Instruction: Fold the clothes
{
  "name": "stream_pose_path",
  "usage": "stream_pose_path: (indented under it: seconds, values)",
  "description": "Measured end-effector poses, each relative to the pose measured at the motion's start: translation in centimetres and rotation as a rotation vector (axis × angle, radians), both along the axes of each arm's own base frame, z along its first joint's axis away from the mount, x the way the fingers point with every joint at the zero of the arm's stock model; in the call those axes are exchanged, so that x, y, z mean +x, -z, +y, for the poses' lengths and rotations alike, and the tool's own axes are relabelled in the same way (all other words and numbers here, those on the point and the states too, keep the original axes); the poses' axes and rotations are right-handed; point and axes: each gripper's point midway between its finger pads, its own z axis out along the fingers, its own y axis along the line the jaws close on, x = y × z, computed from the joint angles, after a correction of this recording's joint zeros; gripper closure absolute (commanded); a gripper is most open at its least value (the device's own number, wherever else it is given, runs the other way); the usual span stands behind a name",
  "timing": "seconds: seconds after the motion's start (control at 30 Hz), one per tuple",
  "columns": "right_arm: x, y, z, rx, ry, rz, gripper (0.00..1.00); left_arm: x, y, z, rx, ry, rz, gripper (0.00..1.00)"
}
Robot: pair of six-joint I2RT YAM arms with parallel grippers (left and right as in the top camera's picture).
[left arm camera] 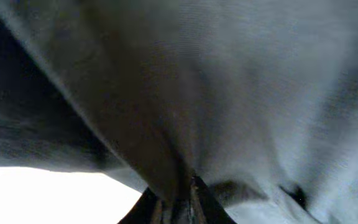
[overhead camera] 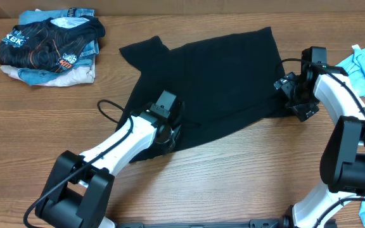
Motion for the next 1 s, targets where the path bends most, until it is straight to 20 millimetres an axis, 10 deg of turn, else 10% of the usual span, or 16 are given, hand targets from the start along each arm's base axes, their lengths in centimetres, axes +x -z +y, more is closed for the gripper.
stream_pose_path:
  seconds: [0.17,0.5,1.0]
  values:
    - [0.0,0.0,0.0,0.0,0.0,0.0,0.01,1.4,-1.4,-0.9,-0.022,0.023,-0.045,0.89]
    - [0.7,-0.1,-0.1,-0.002,-0.002,-0.03,0.39,5.5,-5.1,-1.2,0.028,0.112,-0.209,0.89]
    - [1.4,-0.3,-0.1,-0.004,-0.002,-0.059,0.69,13.3,-8.4,5.9,0.146,0.098,-0.439,0.88]
